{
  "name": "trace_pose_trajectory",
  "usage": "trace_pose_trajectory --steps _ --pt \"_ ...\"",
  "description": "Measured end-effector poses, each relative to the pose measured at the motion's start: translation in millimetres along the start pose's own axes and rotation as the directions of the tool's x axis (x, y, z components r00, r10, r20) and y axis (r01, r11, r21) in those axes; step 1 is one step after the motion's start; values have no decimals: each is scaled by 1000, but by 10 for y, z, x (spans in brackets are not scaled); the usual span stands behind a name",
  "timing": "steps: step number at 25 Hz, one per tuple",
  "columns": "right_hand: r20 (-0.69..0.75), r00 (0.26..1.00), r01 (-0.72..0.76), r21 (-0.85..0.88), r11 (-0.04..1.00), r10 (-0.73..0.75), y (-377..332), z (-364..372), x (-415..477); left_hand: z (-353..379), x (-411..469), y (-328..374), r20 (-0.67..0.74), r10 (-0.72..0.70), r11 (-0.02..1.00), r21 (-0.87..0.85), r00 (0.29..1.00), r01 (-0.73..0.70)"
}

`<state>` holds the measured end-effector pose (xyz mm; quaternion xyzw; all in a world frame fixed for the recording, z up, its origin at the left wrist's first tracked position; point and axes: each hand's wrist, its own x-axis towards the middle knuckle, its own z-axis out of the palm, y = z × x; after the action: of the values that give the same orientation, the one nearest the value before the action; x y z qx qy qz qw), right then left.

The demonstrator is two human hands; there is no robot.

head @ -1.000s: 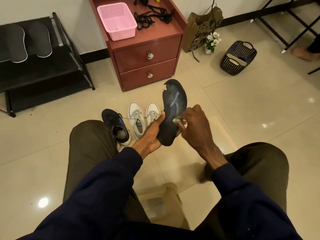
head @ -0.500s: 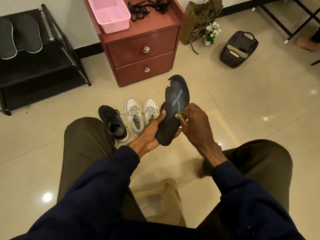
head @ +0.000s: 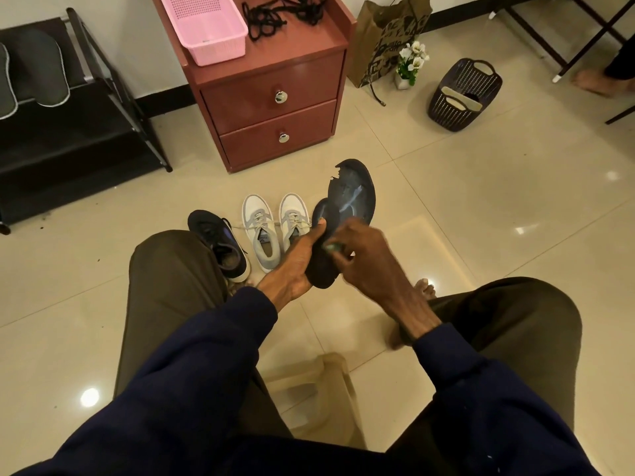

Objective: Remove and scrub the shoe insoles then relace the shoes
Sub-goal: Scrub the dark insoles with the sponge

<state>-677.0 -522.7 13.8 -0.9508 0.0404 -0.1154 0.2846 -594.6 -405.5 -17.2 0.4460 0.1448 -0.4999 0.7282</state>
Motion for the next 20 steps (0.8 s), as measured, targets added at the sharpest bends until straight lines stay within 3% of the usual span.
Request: trace_pose_trajectory --steps 2,7,12,17,20 --pt "97 993 69 18 997 -71 -72 21 -14 -9 -32 -9 -10 7 1000 29 1000 -7" --pt "-152 965 -224 -54 973 214 268 -102 18 -17 -56 -20 28 13 993 120 1000 -17" --pt "117 991 67 27 997 -70 -124 66 -21 -97 -61 -1 -44 70 990 127 997 -63" --pt "-121 977 -185 -89 979 174 169 -49 30 -89 -76 -3 1 71 980 184 997 -70" --pt "107 994 12 -2 1000 -12 -65 80 -29 -108 -75 0 -58 93 984 157 994 -83"
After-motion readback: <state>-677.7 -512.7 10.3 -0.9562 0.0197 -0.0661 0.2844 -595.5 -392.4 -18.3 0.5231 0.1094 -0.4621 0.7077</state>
